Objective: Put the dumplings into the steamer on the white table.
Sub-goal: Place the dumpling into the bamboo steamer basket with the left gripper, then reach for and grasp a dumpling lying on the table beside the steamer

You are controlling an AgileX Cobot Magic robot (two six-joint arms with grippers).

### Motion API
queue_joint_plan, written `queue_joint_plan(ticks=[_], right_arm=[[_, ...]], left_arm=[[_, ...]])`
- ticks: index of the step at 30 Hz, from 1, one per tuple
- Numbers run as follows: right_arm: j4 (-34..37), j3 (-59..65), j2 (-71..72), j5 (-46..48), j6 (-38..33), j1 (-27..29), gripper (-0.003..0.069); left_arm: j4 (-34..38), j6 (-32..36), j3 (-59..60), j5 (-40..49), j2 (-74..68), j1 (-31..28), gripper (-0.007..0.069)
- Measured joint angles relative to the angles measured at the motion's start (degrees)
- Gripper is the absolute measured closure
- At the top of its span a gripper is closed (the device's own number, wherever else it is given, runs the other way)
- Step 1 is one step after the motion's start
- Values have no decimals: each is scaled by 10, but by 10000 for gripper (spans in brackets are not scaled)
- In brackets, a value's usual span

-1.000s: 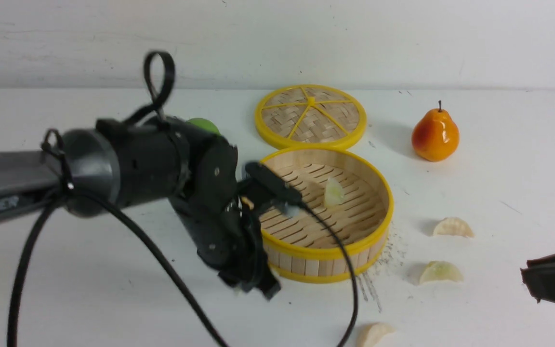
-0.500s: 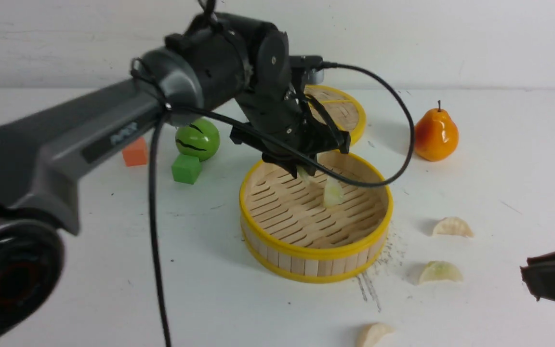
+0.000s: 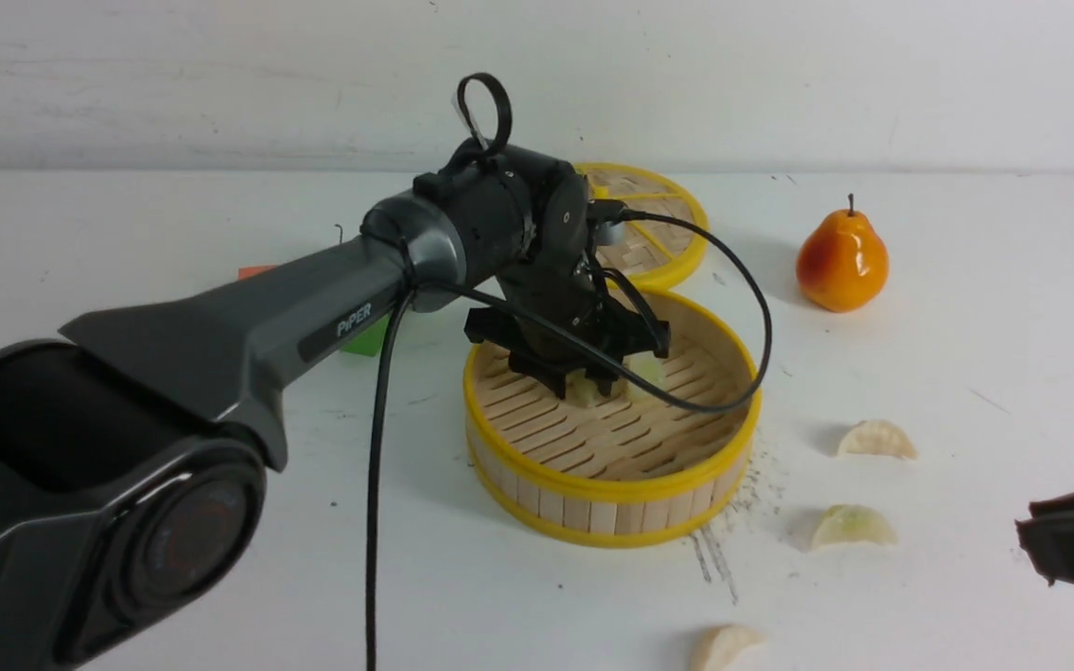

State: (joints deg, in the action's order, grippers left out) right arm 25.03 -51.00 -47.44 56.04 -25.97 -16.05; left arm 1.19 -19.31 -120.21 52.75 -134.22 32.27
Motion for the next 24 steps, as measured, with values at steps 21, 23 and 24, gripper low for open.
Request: queue_joint_plan(ticks=[21,23,24], right_arm=[[-197,-143,-255,33,278,-247,573],[-197,-143,-297,5,295,-251,553],[-198,-143,-320,-3,305,-251,538]], left_arm=[[-46,74,158,185,446,0,624],[-49,74,243,185,514,0,638],[-49,74,293,184,551,0,638]])
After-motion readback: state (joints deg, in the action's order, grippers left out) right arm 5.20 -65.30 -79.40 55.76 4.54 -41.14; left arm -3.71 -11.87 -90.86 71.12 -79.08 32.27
